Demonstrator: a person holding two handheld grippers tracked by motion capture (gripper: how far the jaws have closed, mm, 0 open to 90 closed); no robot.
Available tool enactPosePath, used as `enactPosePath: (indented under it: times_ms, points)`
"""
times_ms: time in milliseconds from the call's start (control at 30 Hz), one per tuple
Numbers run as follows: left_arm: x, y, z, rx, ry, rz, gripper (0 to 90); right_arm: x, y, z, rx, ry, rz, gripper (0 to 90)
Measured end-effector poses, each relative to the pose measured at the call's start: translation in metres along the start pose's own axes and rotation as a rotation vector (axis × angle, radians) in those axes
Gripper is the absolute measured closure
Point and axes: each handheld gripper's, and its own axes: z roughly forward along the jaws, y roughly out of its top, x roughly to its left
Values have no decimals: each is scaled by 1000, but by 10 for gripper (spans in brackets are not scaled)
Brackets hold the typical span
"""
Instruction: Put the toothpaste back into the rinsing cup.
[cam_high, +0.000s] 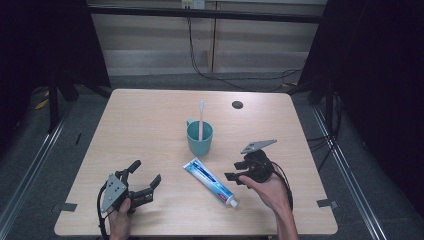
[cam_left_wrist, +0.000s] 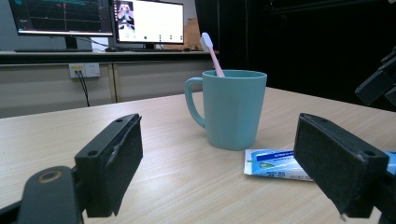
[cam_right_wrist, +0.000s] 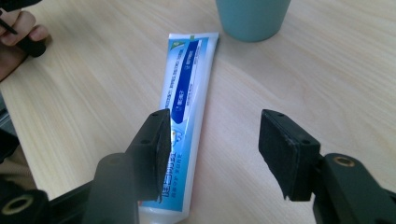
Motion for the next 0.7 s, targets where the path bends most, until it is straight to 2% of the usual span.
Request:
enactPosePath:
  times_ms: [200,400,467,633,700]
  points:
    - [0,0,0,2,-1,2,157,-3,9,5,52,15,13,387]
    - [0,0,0,-3,-2,-5,157,0,19,16,140,43,9,411]
    - [0,0,0,-9,-2,-11,157,-2,21,21,149,48,19,439]
    - [0,0,0,-1,-4,-1,157,-2,25,30,183,79,42,422]
    - [0,0,0,-1,-5,-1,157,-1,27,32,202,73,38,414]
